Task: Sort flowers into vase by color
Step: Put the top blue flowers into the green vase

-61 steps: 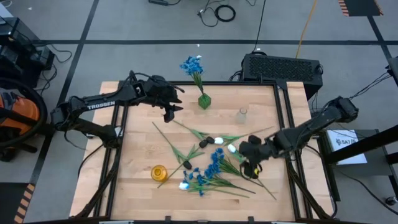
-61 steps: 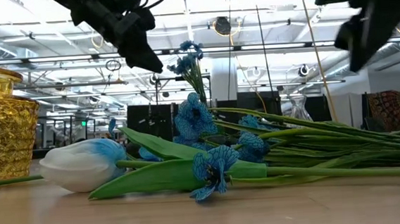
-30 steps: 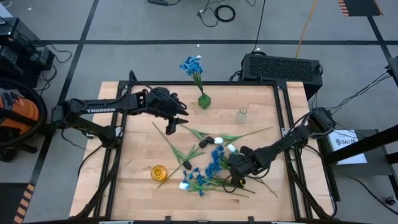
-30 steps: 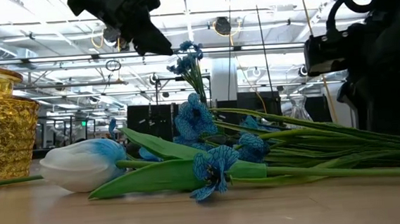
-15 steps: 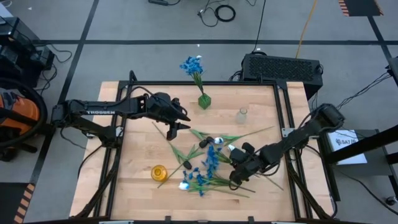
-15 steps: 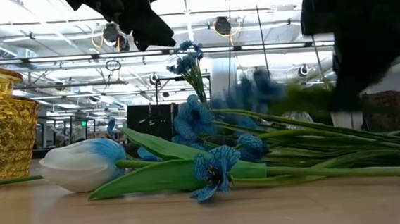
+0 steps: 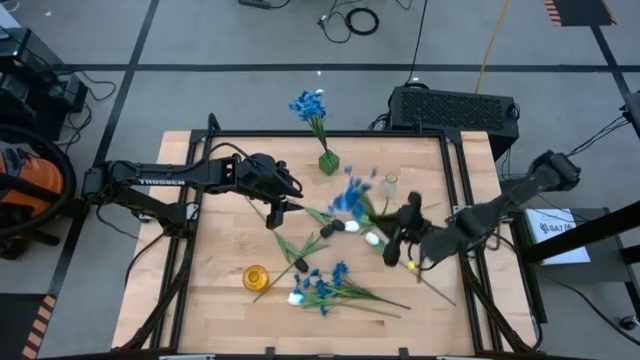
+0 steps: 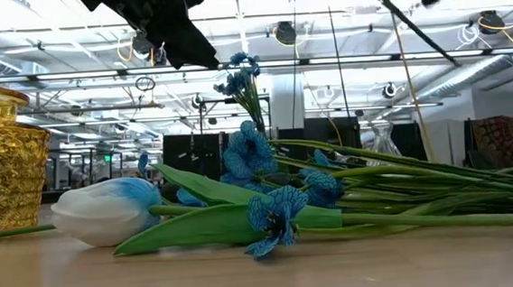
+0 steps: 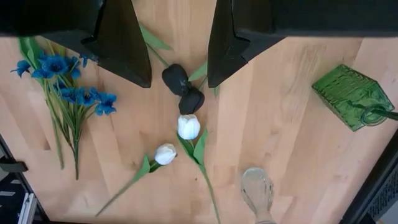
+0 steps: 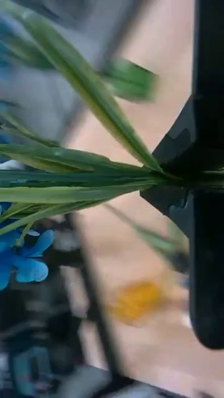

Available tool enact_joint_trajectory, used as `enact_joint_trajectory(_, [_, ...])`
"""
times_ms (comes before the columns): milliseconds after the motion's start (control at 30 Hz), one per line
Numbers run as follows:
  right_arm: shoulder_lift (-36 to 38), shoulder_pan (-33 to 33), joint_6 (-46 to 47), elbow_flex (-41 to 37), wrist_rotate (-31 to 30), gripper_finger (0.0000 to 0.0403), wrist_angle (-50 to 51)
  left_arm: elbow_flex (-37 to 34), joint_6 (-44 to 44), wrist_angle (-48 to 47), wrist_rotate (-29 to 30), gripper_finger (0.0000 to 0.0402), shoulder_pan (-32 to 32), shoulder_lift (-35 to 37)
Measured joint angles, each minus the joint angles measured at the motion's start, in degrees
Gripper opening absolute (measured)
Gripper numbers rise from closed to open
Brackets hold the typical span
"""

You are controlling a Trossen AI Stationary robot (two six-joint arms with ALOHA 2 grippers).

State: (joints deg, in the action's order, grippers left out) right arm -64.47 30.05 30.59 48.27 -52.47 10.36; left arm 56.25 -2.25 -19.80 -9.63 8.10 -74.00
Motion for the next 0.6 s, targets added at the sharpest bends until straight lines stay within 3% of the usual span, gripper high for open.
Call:
enact_joint_trajectory(67, [1.74, -0.88, -7.21, 0.00, -2.75, 0.0012, -5.70, 0.00, 0.01, 0.12, 0.00, 0.0164, 0.00, -0.01])
enact_joint_trajectory(133, [3.33, -2.73, -13.52, 0.02, -1.83, 0.0013, -10.52, 0.00, 0.03, 1.02, 0.00, 0.0164, 0.00, 0.00])
enact_joint_trajectory(367, [7.22, -14.01, -22.06, 0.06, 21.87, 0.0013, -19.85, 0.00, 2.48, 13.37, -0.02, 0.0164, 0.00, -0.03])
enact_joint_trajectory(467, [6.47, -17.44, -25.20, -0.28, 26.35, 0.0013, -25.03, 0.02, 4.56, 20.53, 0.00, 0.0164, -0.55, -1.35])
enact_joint_trajectory(600, [3.24, -20.26, -29.92, -4.29, 27.58, 0.0013, -39.98, 0.04, 4.00, 26.77, 0.00, 0.0164, -2.30, -3.87])
